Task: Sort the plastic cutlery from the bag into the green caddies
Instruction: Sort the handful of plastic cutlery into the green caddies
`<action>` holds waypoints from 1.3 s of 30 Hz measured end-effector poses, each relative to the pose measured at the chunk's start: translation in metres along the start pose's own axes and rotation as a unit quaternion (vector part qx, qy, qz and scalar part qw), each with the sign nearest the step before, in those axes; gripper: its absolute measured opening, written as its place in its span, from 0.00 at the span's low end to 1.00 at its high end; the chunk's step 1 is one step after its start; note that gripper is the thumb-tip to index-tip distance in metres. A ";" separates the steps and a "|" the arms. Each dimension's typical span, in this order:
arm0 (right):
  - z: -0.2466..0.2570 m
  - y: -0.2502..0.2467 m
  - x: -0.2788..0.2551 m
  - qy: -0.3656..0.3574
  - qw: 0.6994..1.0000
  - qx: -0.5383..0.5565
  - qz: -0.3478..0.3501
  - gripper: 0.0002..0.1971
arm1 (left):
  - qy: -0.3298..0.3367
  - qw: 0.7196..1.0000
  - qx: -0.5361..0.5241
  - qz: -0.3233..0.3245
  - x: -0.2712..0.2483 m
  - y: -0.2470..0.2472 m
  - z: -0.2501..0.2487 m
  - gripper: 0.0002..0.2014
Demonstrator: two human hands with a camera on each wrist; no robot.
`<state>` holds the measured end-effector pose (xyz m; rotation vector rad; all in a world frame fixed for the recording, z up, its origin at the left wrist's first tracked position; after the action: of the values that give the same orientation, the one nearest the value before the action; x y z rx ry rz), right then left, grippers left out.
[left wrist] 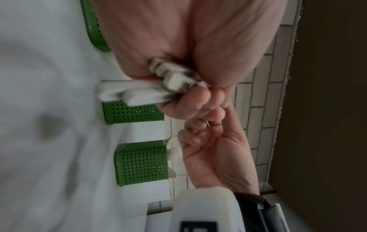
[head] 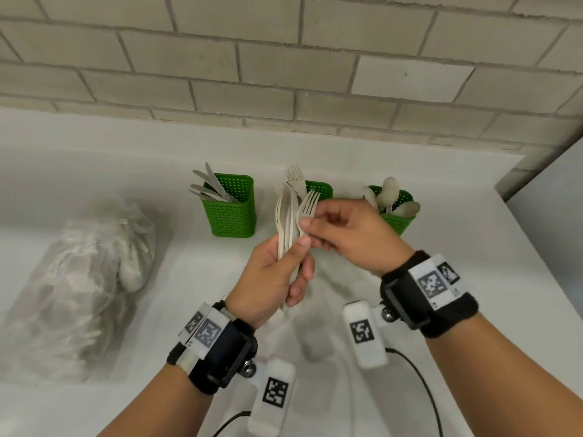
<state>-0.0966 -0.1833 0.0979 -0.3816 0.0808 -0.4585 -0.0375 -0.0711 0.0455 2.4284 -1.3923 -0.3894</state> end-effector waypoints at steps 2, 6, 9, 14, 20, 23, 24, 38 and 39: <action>-0.006 -0.002 0.001 0.002 0.997 0.047 -0.057 0.15 | -0.008 1.000 -0.012 -0.003 -0.002 -0.002 0.001 0.17; -0.015 -0.013 0.003 0.038 0.982 0.136 -0.122 0.13 | -0.022 1.000 -0.007 -0.018 -0.007 -0.011 0.003 0.19; -0.011 -0.019 0.002 0.022 0.977 0.157 -0.145 0.13 | -0.028 0.999 0.014 -0.037 -0.010 -0.020 0.004 0.23; 0.003 -0.021 0.010 -0.011 0.978 0.132 -0.160 0.07 | -0.033 0.997 0.039 -0.064 -0.015 -0.034 0.006 0.22; 0.031 -0.051 0.029 -0.049 0.963 0.076 -0.255 0.04 | -0.023 0.990 0.039 -0.133 -0.022 -0.067 0.004 0.16; 0.034 -0.042 0.034 -0.045 0.971 0.069 -0.225 0.04 | -0.021 0.989 0.024 -0.142 -0.023 -0.073 -0.002 0.16; 0.033 -0.033 0.035 -0.039 0.978 0.067 -0.194 0.04 | -0.020 0.989 0.018 -0.144 -0.022 -0.074 -0.004 0.15; -0.007 -0.042 0.058 -0.019 0.943 -0.190 -0.273 0.06 | -0.027 0.992 0.030 -0.117 -0.018 -0.072 -0.010 0.14; -0.022 -0.033 0.062 0.031 0.943 -0.247 -0.219 0.08 | -0.026 0.993 0.031 -0.115 -0.018 -0.071 -0.010 0.14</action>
<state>-0.0585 -0.2459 0.0908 -0.8896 0.1747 -0.8967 0.0133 -0.0201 0.0278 2.6570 -1.1642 -0.4728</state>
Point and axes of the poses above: each hand's wrist, its own x-axis towards the middle knuckle, its own y-axis out of the palm, z = x × y, the point moved 5 cm from there along x, towards the middle knuckle, and after that the axes turned 2 degrees about -x, right-handed, at the moved point
